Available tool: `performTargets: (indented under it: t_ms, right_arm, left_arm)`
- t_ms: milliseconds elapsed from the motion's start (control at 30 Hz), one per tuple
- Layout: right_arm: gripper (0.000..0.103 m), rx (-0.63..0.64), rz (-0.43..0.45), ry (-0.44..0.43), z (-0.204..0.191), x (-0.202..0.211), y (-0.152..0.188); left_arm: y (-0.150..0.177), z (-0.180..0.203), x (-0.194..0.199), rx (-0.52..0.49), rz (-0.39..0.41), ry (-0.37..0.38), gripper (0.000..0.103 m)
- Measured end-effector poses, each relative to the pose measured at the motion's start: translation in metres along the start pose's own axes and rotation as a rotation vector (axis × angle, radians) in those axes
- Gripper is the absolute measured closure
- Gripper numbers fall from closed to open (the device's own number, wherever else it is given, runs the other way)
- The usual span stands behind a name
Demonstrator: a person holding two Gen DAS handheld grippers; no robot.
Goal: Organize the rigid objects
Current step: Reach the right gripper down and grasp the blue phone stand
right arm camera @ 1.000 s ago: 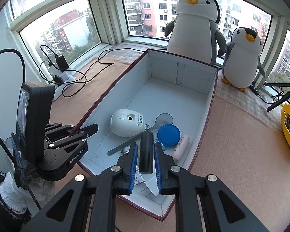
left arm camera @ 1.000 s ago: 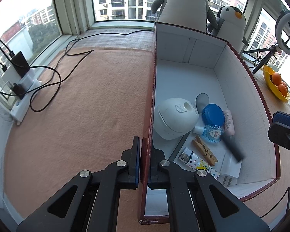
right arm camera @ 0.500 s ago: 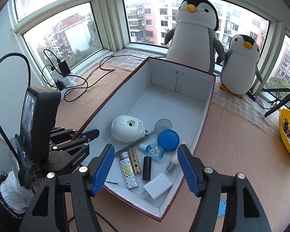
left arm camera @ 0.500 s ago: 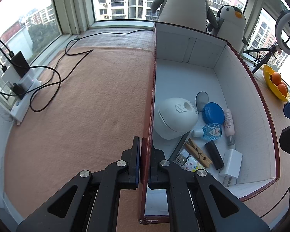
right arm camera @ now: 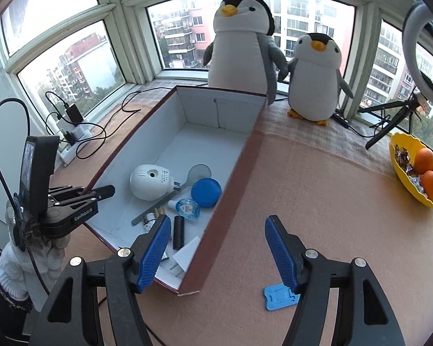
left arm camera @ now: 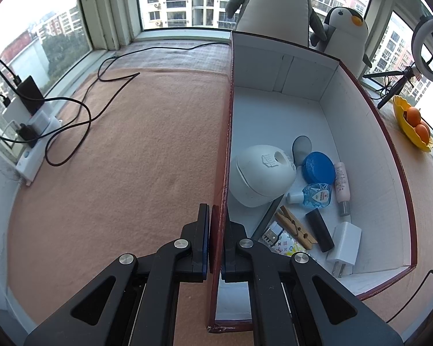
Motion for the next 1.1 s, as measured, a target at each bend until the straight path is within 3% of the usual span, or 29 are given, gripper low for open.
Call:
performTargets:
  t_ms: [233, 333, 467, 733, 1100]
  right_arm:
    - [0.039, -0.012, -0.025, 0.047, 0.037, 0.003, 0.017]
    - [0.039, -0.019, -0.043, 0.062, 0.053, 0.001, 0.025]
    - [0.039, -0.026, -0.063, 0.077, 0.066, -0.002, 0.033]
    - [0.039, -0.024, -0.100, 0.089, 0.081, -0.015, 0.046]
    - [0.039, 0.023, -0.206, 0.051, 0.087, -0.042, 0.068]
  left_arm:
    - [-0.001, 0.001, 0.002, -0.001, -0.003, -0.008, 0.098]
    - [0.000, 0.001, 0.002, 0.001, -0.006, -0.014, 0.089]
    - [0.001, 0.001, 0.003, 0.006, -0.008, -0.020, 0.086]
    - [0.001, 0.001, 0.005, 0.011, -0.012, -0.029, 0.081]
    - [0.005, 0.000, 0.005, 0.026, -0.021, -0.034, 0.080]
Point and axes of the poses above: each gripper's, at about its wrist camera, not at the fingertips, and x roughly against the way its jaws point, z to its right, y to its underside, the point moved 7 cm from there along -x, roughly the way its jaws point, and after that the axes turned 12 degrees about -z, right-handed, at the moved point
